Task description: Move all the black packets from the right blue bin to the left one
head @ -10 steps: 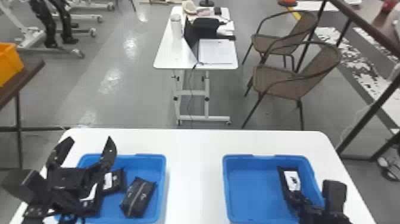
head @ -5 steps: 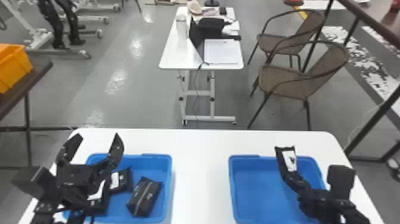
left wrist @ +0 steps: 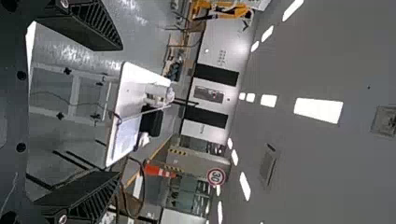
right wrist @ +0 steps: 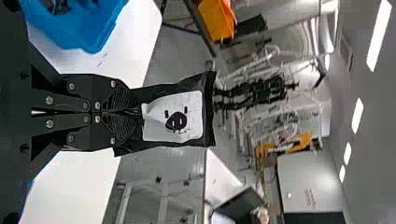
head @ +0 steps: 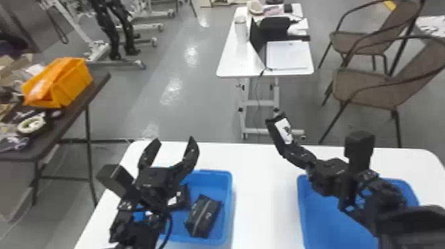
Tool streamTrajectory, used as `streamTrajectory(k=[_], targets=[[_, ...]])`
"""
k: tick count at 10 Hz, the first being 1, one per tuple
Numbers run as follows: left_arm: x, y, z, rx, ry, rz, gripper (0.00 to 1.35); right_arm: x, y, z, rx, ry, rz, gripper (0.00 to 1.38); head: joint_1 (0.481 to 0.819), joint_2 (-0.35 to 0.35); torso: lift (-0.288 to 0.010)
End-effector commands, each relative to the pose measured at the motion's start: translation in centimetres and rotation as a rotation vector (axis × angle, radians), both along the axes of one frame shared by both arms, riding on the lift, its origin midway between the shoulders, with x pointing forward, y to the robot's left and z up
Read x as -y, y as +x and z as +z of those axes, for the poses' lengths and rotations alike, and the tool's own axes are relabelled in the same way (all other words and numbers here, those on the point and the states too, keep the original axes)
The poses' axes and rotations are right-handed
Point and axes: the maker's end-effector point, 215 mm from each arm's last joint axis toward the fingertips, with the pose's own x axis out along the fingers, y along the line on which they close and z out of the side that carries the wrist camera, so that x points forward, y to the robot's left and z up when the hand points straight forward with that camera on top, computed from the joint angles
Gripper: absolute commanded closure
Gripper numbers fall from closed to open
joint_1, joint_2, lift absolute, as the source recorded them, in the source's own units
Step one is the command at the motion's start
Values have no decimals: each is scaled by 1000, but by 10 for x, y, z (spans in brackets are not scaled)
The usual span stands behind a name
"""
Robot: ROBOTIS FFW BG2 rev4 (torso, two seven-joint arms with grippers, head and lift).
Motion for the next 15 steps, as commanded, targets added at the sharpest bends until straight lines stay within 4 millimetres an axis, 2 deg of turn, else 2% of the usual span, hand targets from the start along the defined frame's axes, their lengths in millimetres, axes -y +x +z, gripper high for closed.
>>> streamTrajectory(k=[1, 3, 4, 6, 8, 10, 11, 13, 15], targets=[[33, 21, 2, -31, -82, -80, 61, -52, 12, 23, 70, 3, 105, 1274, 695, 216, 0], [78, 38, 7, -54, -126, -238, 61, -78, 22, 35, 107, 5, 150, 1274, 695, 225, 0], [91, 40, 5, -68, -170, -279, 58, -92, 23, 41, 123, 0, 182, 1274, 695, 213, 0], [104, 43, 2, -66, -272, -314, 53, -125, 18, 44, 132, -19, 267, 1276, 695, 210, 0], [117, 51, 7, -59, -261, -344, 51, -150, 7, 48, 142, -37, 344, 1274, 695, 230, 0], [119, 59, 16, -38, -238, -355, 51, -158, 0, 43, 126, -39, 378, 1274, 695, 241, 0], [114, 64, 26, -1, -184, -337, 50, -159, 0, 43, 124, -44, 384, 1274, 695, 245, 0], [108, 72, 27, -8, -140, -327, 50, -163, -1, 45, 130, -48, 396, 1276, 695, 251, 0], [107, 73, 16, -55, -125, -335, 61, -163, -1, 46, 135, -52, 397, 1276, 695, 258, 0]])
